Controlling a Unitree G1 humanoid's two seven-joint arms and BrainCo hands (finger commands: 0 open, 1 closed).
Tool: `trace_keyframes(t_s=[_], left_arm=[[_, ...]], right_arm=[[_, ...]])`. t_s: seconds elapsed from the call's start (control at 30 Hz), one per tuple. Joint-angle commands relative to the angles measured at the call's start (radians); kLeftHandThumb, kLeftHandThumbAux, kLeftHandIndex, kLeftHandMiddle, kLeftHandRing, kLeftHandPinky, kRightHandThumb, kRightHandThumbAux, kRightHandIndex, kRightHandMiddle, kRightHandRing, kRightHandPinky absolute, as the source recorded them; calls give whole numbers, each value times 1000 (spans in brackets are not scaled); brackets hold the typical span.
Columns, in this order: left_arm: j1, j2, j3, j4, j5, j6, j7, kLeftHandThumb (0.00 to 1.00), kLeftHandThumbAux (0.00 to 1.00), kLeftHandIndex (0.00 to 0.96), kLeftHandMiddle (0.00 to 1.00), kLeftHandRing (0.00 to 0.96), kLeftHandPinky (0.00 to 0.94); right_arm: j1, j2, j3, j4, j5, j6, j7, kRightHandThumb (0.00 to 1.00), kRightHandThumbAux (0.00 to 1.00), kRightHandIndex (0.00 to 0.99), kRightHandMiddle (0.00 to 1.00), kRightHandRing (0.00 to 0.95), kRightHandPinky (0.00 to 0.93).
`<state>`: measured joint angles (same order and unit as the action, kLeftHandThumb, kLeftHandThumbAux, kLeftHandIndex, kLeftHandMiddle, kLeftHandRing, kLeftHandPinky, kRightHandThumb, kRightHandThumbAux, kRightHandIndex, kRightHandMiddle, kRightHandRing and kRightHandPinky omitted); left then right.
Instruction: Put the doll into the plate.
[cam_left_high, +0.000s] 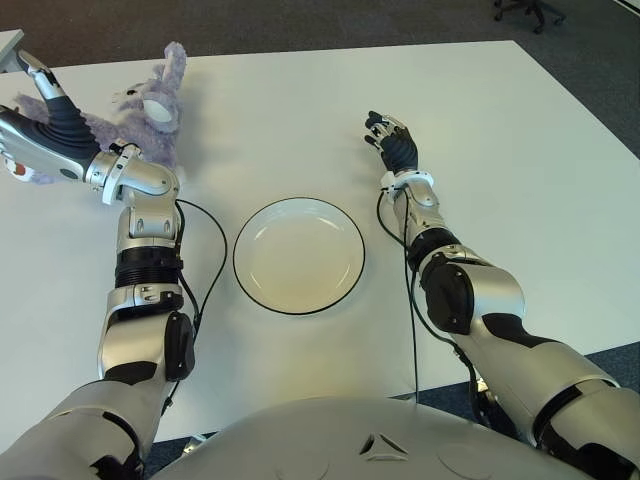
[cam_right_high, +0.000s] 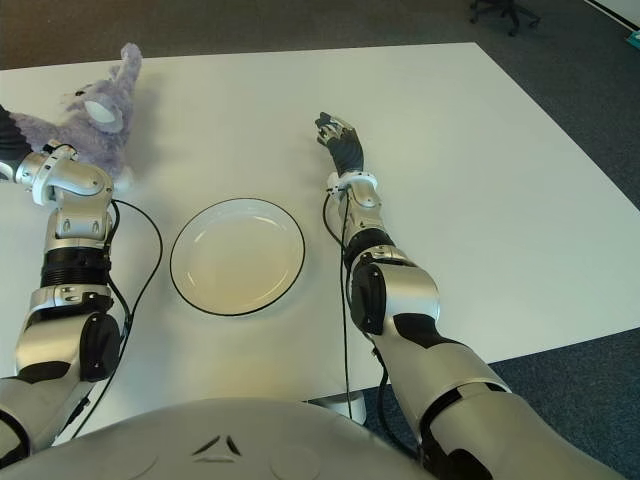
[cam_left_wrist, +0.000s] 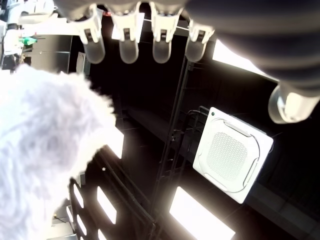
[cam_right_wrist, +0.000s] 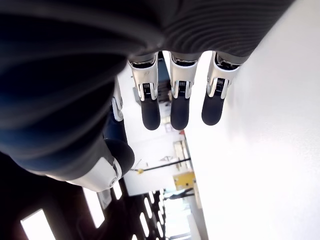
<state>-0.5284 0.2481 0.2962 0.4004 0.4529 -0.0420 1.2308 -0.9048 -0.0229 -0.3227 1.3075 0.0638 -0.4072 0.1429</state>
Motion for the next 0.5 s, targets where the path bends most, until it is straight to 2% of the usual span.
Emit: trace_keyframes(t_s=[0.03, 0.17, 0.4, 0.5], left_arm=[[-1, -32, -17, -46, 8, 82, -38, 254, 315, 0, 4, 19, 36], [0, -28, -19, -53, 14, 113, -54, 241, 310, 0, 12, 33, 22], [-11, -23, -18, -39, 4, 114, -63, 221, 303, 0, 0, 0, 0], [-14, -27, -15, -41, -5, 125, -73, 207, 299, 0, 0, 7, 45]], right_arm=[[28, 11, -2, 32, 2, 44, -17, 696, 724, 402, 155, 124, 149], [28, 11, 0, 31, 0, 41, -19, 696, 724, 401, 156, 126, 153], [31, 14, -4, 29, 7, 26, -3, 696, 723, 401, 151, 121, 140], [33, 13, -7, 29, 9, 17, 9, 697, 721, 402, 160, 129, 145]])
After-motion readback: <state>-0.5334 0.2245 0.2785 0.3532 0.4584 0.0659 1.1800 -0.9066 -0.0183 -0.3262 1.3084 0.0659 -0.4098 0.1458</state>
